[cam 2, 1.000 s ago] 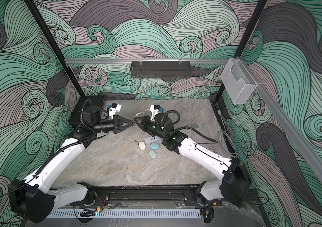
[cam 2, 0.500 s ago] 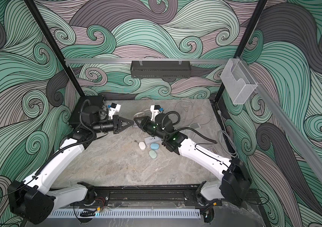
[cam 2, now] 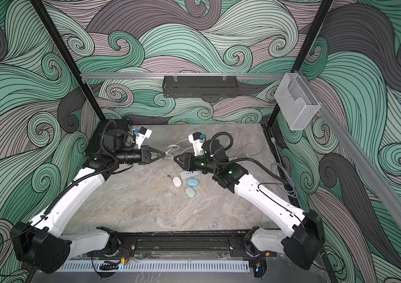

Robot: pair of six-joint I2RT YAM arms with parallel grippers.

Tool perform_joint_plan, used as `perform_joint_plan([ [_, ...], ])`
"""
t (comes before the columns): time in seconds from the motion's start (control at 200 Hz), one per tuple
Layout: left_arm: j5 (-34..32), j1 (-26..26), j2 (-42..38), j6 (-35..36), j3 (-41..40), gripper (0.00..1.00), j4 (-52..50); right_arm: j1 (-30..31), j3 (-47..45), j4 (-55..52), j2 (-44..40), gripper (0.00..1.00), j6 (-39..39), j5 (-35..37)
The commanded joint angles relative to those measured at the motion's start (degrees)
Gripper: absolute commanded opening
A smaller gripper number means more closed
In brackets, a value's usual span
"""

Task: Charge the bluetooth headset
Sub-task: Adjust the charging cable.

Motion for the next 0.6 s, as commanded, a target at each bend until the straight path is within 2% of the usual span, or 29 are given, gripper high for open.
perform_joint_plan([
  [0.0,2.8,0.4,1.3,12.6,4.6,0.0,-8.7,-1.5,4.8,-14.0,0.7,0.36,-21.1,-6.9],
  [0.105,2.6,0.4,2.3,18.1,6.1,0.0,-12.5,-2.1,7.9,-18.4,2.3,0.41,-31.9,-9.7],
  [0.21,2.0,0.4,3.2,20.7,7.9,0.0,-15.2,-2.2,11.0,-21.1,4.2,0.42,-40.7,-10.0],
  [0.595,2.7,0.4,4.8,20.9,9.8,0.0,-17.1,-1.3,18.2,-20.6,9.2,0.4,-64.8,-5.4],
])
